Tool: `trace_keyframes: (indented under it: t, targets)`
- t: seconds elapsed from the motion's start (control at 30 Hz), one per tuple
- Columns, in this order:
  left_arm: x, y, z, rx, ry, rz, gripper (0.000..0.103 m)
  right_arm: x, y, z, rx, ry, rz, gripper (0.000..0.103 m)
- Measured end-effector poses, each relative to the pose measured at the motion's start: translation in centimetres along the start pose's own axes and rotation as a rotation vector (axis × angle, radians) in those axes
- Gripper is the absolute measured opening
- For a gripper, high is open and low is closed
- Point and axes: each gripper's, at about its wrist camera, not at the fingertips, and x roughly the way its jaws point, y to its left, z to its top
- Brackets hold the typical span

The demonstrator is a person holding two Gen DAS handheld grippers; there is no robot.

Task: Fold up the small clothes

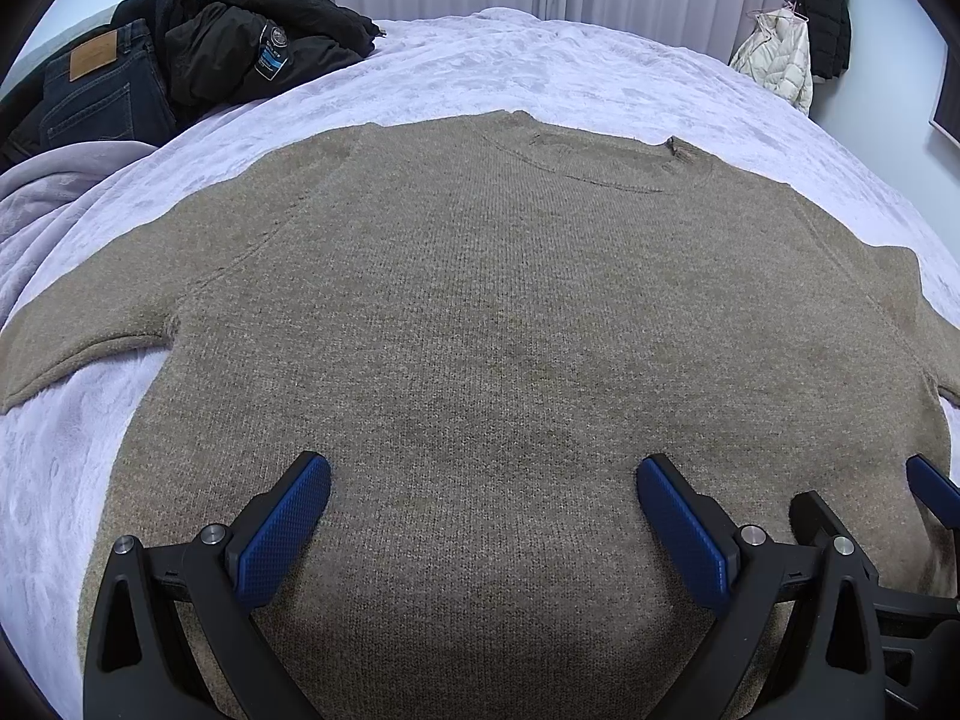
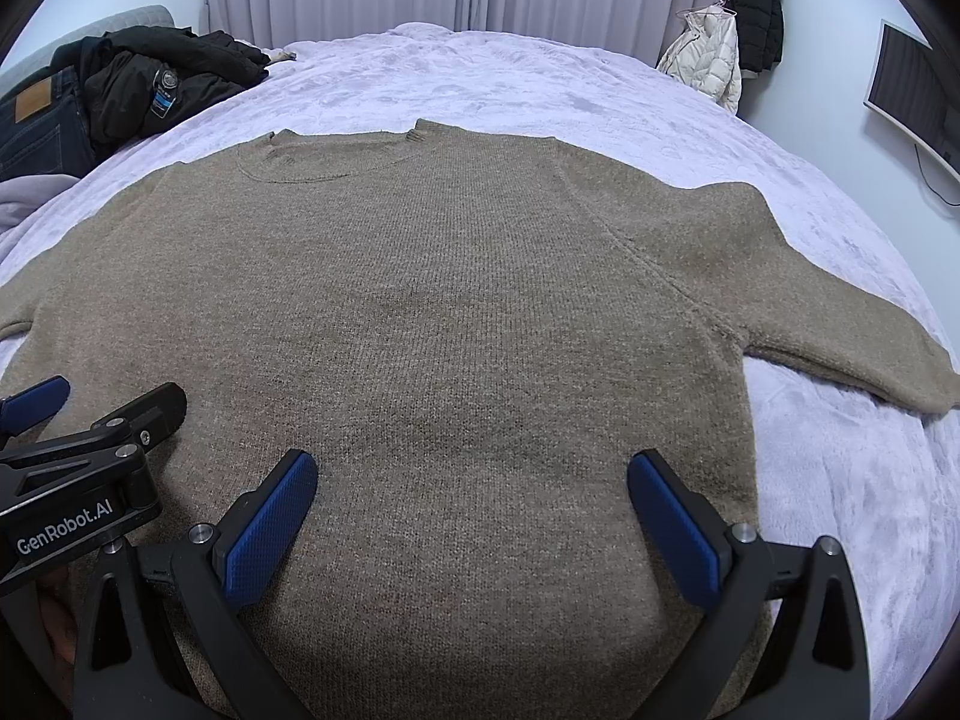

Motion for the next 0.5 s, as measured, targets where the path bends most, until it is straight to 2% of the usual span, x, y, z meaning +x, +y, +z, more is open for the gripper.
trace_keyframes:
  t: [0.5]
  targets:
    - [0.07,-0.19,0.57,0.001,0.018,0.019,0.102,0.49,0.23,0.48,-0.013,0.031,-0.004,0.103]
